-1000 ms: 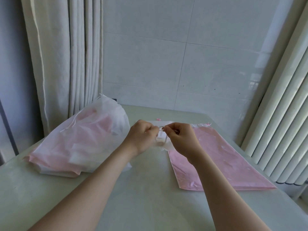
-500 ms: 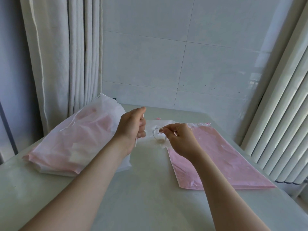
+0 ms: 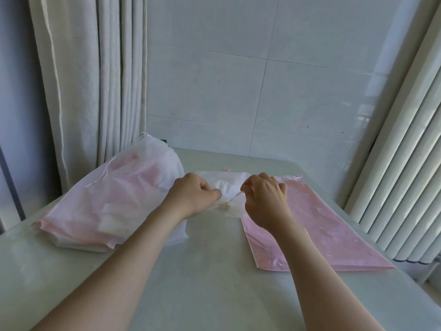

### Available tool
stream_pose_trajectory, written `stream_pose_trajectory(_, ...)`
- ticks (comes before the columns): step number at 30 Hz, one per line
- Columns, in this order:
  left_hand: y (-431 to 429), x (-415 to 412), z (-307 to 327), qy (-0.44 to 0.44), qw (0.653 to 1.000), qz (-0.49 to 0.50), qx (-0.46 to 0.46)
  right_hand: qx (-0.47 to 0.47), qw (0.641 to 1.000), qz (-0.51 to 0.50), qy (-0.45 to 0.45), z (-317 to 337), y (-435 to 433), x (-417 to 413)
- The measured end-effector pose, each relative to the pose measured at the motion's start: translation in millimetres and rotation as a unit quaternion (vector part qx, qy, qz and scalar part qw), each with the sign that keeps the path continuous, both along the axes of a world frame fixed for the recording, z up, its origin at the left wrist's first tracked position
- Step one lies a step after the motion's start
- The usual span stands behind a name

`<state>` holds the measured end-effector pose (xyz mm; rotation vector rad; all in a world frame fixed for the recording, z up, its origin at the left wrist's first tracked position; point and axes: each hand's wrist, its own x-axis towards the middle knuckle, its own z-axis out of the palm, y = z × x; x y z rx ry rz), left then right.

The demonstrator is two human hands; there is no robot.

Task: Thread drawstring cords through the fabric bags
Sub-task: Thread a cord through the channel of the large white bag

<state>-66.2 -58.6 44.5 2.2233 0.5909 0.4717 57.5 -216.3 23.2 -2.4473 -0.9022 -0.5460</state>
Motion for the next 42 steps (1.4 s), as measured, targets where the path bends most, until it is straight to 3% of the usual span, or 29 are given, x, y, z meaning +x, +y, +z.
stream_pose_trajectory(4, 0, 0, -9, 0.065, 0.994, -0.026, 0.088, 0.005, 1.000, -0.010, 0.002, 2, 0, -1)
stream_pose_trajectory(9, 4, 2, -15, 0.084, 0.982, -0.040, 0.165, -0.010, 0.998, 0.031, 0.050, 3, -1, -5)
stream_pose_trajectory(14, 4, 4, -19, 0.101, 0.980, -0.058, 0.159, -0.062, 0.991, 0.082, 0.089, 0, 0, -9)
stream_pose_trajectory(24, 0, 10, -21, 0.119, 0.975, -0.045, 0.182, -0.084, 0.987, 0.138, 0.018, -1, 0, -4)
stream_pose_trajectory(42, -5, 11, -23, 0.069, 0.988, -0.042, 0.132, 0.028, 0.989, 0.147, 0.017, -6, 4, -3)
